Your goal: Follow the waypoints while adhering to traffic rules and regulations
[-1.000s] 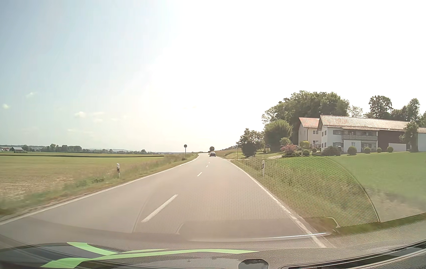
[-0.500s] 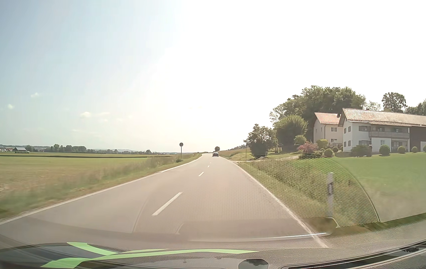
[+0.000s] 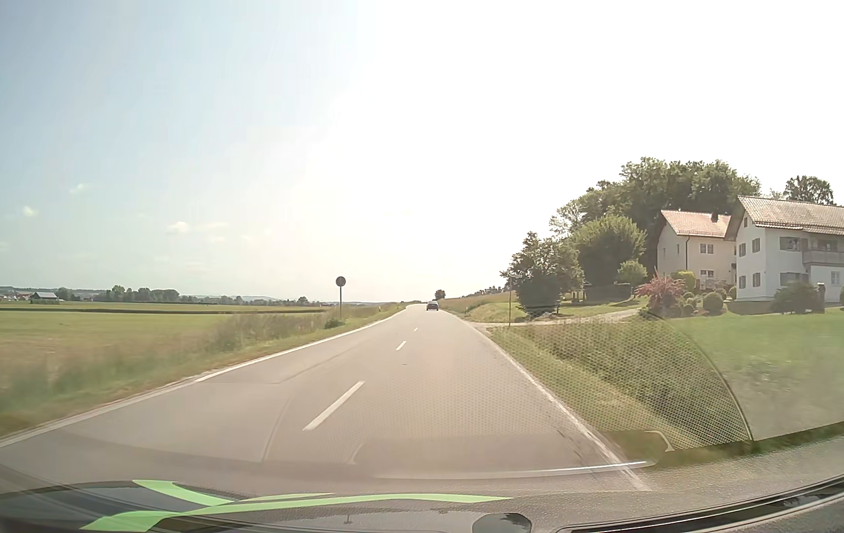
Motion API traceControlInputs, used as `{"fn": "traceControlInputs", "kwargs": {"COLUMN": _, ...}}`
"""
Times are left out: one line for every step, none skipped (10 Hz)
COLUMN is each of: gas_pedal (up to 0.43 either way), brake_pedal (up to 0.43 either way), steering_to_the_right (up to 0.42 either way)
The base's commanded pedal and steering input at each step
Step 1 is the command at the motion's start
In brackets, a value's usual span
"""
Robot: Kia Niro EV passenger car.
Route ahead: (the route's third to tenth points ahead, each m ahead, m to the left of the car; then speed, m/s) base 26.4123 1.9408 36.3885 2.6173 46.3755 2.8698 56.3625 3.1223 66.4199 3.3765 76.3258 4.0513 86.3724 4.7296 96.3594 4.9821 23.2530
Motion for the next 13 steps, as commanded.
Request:
{"fn": "traceControlInputs", "kwargs": {"gas_pedal": 0.209, "brake_pedal": 0.0, "steering_to_the_right": -0.01}}
{"fn": "traceControlInputs", "kwargs": {"gas_pedal": 0.197, "brake_pedal": 0.0, "steering_to_the_right": -0.01}}
{"fn": "traceControlInputs", "kwargs": {"gas_pedal": 0.177, "brake_pedal": 0.0, "steering_to_the_right": -0.009}}
{"fn": "traceControlInputs", "kwargs": {"gas_pedal": 0.13, "brake_pedal": 0.0, "steering_to_the_right": -0.009}}
{"fn": "traceControlInputs", "kwargs": {"gas_pedal": 0.098, "brake_pedal": 0.0, "steering_to_the_right": -0.009}}
{"fn": "traceControlInputs", "kwargs": {"gas_pedal": 0.098, "brake_pedal": 0.0, "steering_to_the_right": -0.009}}
{"fn": "traceControlInputs", "kwargs": {"gas_pedal": 0.098, "brake_pedal": 0.0, "steering_to_the_right": -0.009}}
{"fn": "traceControlInputs", "kwargs": {"gas_pedal": 0.11, "brake_pedal": 0.0, "steering_to_the_right": -0.009}}
{"fn": "traceControlInputs", "kwargs": {"gas_pedal": 0.118, "brake_pedal": 0.0, "steering_to_the_right": -0.009}}
{"fn": "traceControlInputs", "kwargs": {"gas_pedal": 0.13, "brake_pedal": 0.0, "steering_to_the_right": -0.008}}
{"fn": "traceControlInputs", "kwargs": {"gas_pedal": 0.13, "brake_pedal": 0.0, "steering_to_the_right": -0.006}}
{"fn": "traceControlInputs", "kwargs": {"gas_pedal": 0.138, "brake_pedal": 0.0, "steering_to_the_right": -0.005}}
{"fn": "traceControlInputs", "kwargs": {"gas_pedal": 0.138, "brake_pedal": 0.0, "steering_to_the_right": -0.005}}
